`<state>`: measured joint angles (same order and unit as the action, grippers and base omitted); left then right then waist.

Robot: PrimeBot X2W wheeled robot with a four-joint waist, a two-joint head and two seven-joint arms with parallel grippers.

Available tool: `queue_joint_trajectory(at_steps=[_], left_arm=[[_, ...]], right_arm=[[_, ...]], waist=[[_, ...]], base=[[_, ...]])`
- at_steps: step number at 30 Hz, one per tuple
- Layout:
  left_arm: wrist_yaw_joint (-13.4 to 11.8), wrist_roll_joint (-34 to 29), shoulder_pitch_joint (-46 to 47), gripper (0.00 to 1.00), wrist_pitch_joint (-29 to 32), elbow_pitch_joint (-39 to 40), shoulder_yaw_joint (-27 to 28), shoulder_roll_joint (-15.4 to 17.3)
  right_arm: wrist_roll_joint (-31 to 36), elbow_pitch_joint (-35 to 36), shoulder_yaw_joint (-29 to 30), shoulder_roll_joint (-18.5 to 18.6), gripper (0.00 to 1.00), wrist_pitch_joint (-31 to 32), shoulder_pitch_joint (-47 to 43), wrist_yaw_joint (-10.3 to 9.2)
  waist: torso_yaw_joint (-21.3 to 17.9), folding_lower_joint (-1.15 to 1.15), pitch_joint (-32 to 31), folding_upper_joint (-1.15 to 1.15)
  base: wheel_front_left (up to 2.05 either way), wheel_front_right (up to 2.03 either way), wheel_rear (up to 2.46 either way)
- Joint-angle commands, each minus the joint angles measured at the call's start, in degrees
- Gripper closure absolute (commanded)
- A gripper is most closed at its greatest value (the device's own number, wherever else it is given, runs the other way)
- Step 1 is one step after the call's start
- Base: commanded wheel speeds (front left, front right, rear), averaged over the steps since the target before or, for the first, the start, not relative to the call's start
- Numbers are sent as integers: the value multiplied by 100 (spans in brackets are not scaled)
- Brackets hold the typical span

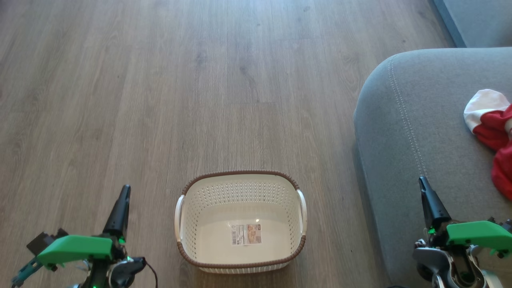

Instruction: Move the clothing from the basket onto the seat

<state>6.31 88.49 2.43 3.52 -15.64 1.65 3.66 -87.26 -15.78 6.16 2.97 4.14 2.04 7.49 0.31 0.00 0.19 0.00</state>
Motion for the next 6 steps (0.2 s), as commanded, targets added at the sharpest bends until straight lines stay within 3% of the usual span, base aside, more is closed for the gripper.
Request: queue_joint_trajectory(at_steps=[1, 6], left_arm=[[55, 158, 314, 100, 50, 174, 214, 53], [107, 453, 354, 100, 138, 168, 294, 49]], right_arm=[[-178, 181, -73, 48, 100, 73, 364, 0], [-488, 180, -43, 46, 100, 158, 400, 0]], waist=[[-5, 0, 0, 0], [-26, 0, -1, 0]], base=[[0, 0, 0], [0, 0, 0]])
